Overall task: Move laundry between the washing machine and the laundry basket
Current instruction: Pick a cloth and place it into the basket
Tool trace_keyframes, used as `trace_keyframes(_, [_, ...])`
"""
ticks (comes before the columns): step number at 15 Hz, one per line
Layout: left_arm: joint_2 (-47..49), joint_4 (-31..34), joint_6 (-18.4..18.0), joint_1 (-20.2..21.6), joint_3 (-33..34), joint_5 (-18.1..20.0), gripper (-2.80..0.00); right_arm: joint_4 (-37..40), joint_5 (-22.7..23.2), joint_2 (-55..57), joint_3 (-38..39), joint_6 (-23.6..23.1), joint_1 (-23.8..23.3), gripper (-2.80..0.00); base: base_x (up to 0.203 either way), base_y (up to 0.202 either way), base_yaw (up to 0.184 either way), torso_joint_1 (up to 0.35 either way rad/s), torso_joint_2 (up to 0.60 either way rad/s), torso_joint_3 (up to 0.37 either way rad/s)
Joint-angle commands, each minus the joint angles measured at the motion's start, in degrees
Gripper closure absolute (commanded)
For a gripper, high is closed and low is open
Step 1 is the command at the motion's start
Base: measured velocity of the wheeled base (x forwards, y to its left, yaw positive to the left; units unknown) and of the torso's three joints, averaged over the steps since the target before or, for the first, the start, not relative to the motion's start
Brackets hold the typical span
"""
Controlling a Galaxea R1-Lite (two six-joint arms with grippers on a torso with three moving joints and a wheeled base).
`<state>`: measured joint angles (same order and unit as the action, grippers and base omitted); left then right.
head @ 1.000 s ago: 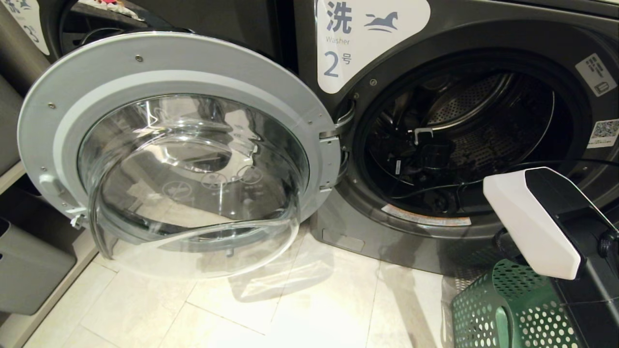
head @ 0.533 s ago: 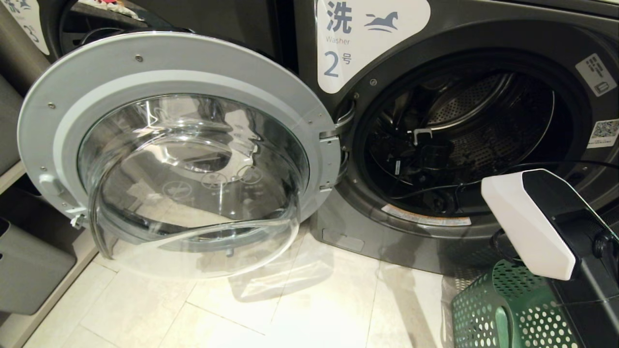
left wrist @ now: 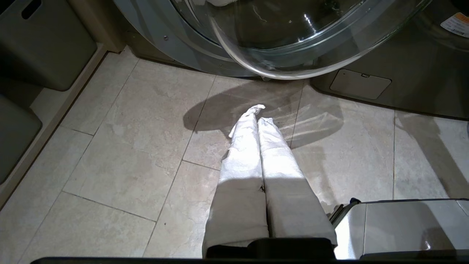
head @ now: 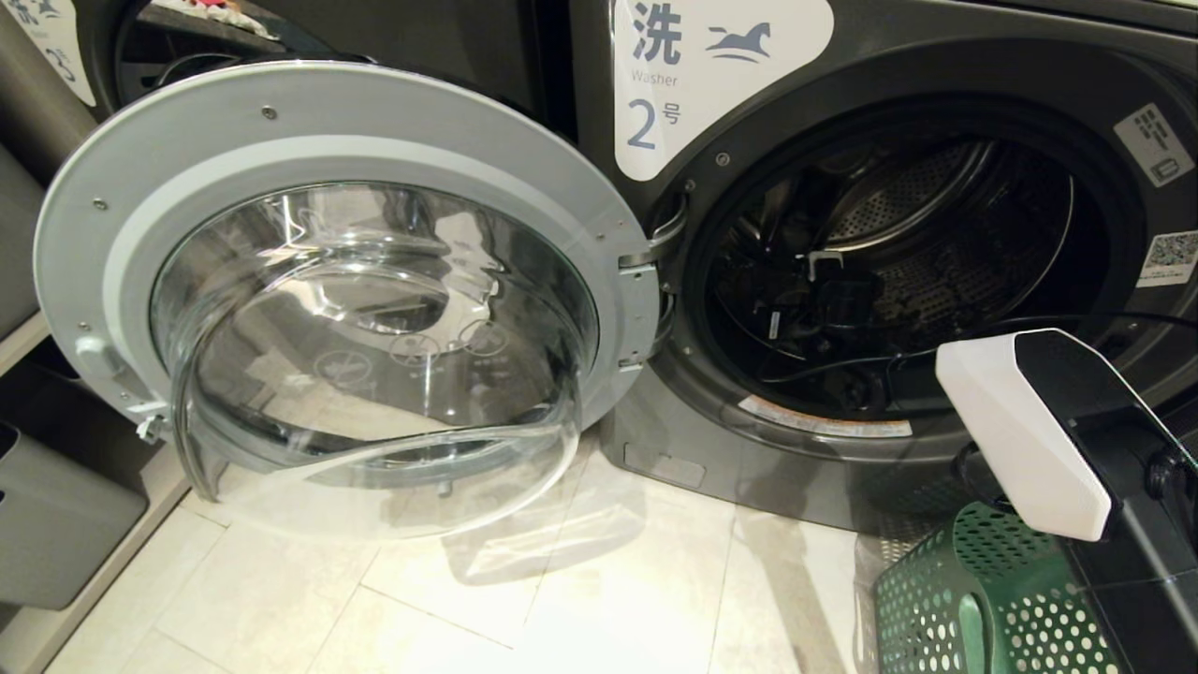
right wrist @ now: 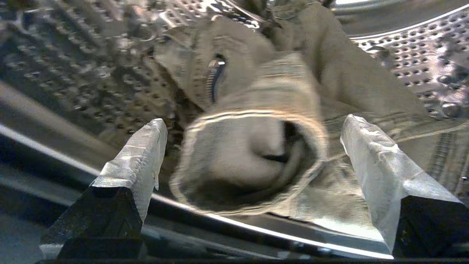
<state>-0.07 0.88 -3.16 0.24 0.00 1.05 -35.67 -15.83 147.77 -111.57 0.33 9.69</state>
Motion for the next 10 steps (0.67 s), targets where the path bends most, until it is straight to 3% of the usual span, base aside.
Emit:
trace_keyframes(1, [-0.1,0.0,0.0,0.0,0.1,0.0,0.0,-0.2,1.0,-0.2,-0.1,0.6,-0.6,-2.8,0.0,0.0,0.0,0.0,0.0,0.0])
trace_keyframes(10, [-0.1,0.0,0.0,0.0,0.1,0.0,0.0,-0.1,2.1,-0.2,-0.1,1.0,-1.0,-2.8,0.0,0.0,0.0,0.0,0.0,0.0])
